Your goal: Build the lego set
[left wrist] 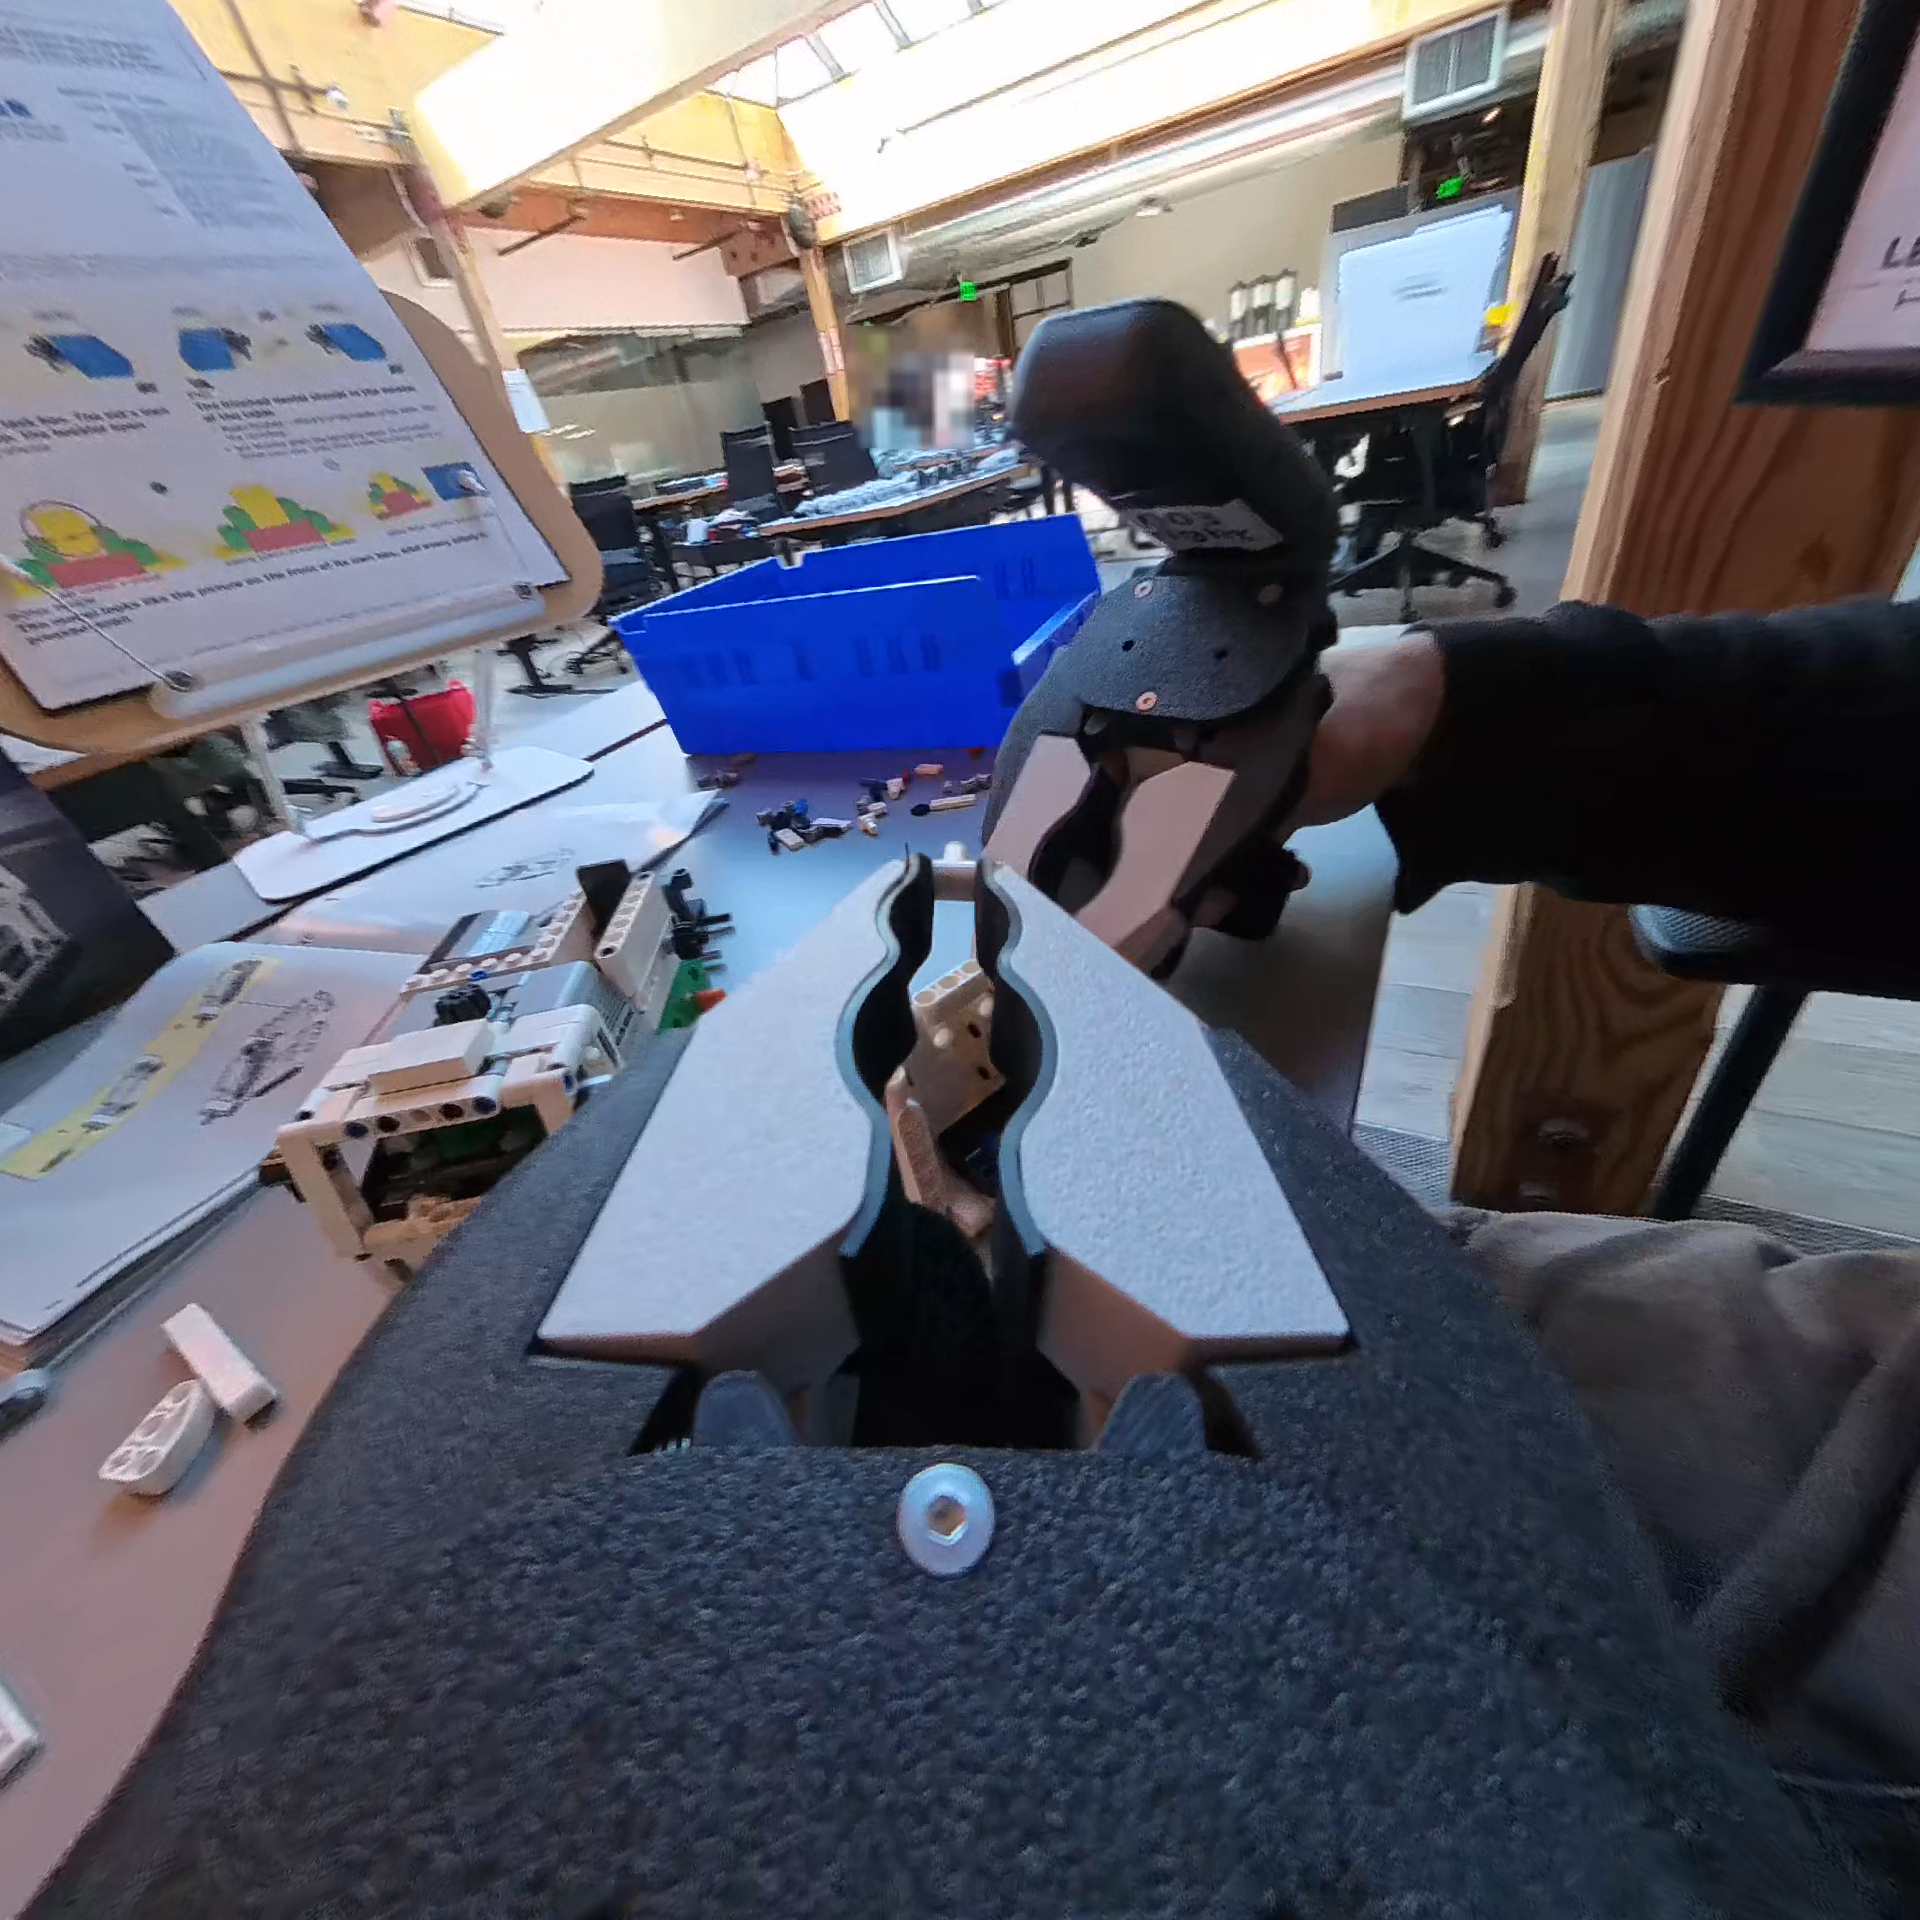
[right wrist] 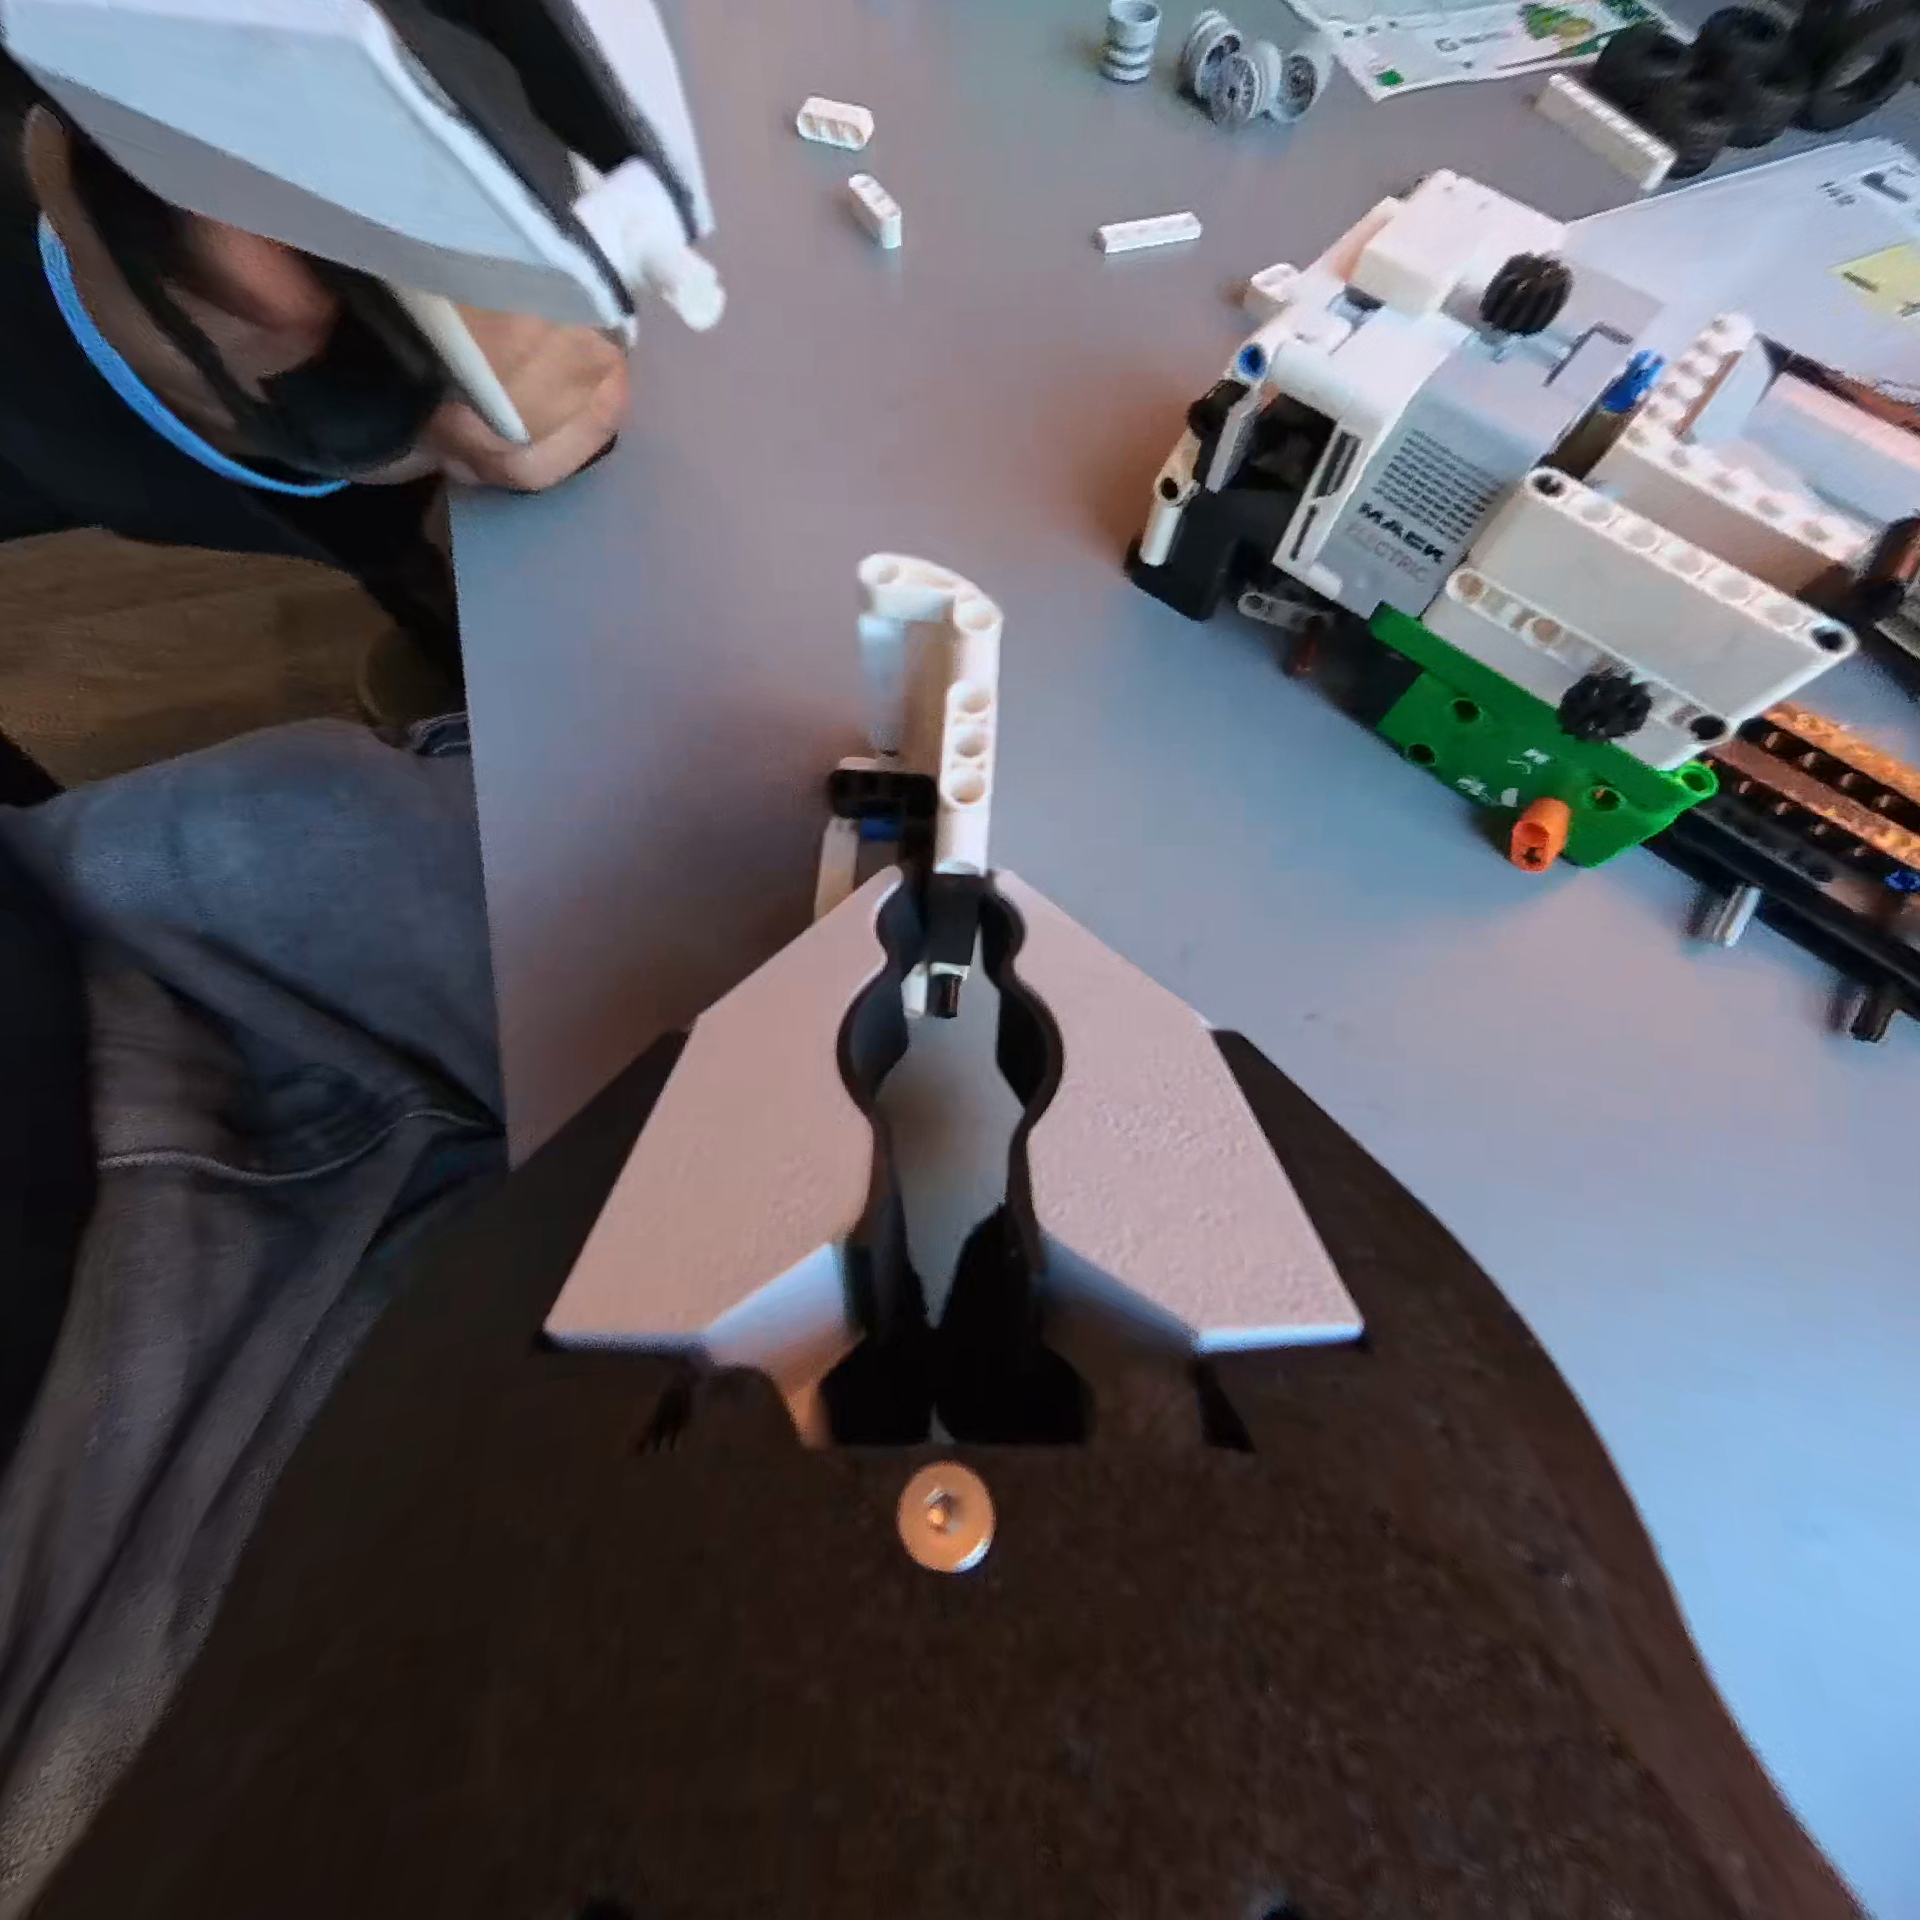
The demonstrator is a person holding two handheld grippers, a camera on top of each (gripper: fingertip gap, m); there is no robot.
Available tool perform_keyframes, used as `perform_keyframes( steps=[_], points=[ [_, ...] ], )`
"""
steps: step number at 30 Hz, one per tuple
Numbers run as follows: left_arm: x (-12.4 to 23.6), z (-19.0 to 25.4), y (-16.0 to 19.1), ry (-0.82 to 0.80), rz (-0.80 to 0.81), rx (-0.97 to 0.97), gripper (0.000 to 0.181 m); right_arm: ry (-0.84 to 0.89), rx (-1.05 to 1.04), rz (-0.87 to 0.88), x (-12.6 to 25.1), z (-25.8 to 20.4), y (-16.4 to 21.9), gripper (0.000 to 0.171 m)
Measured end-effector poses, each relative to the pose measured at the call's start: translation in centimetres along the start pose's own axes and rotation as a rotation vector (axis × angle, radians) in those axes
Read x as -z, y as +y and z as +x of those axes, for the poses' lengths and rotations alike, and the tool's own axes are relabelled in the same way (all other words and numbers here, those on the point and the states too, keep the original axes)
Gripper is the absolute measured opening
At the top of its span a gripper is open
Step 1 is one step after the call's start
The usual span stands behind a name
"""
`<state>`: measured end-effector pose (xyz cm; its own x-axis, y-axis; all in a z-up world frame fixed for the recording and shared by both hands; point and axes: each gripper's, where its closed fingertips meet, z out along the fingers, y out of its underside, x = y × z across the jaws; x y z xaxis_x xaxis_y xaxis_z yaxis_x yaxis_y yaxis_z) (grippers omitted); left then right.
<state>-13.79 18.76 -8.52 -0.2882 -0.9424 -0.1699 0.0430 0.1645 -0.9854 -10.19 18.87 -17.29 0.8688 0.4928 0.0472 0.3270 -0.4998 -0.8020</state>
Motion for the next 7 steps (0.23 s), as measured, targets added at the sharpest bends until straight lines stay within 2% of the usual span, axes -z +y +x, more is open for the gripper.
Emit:
perform_keyframes(
  steps=[3, 5, 7],
  points=[
    [-0.2, 0.1, 0.2, -0.063, -0.018, -0.098, 0.006, 0.021, -0.035, 0.002, 1.2, -0.7, 0.0, 0.039],
    [-0.1, 0.5, 0.0, -0.119, -0.003, -0.208, 0.006, 0.015, -0.094, 0.103, 2.9, -2.0, -1.4, 0.04],
    [0.0, 0.9, -0.3, -0.174, 0.028, -0.322, 0.006, -0.013, -0.208, 0.291, 4.7, -3.4, -3.6, 0.026]
  ],
)
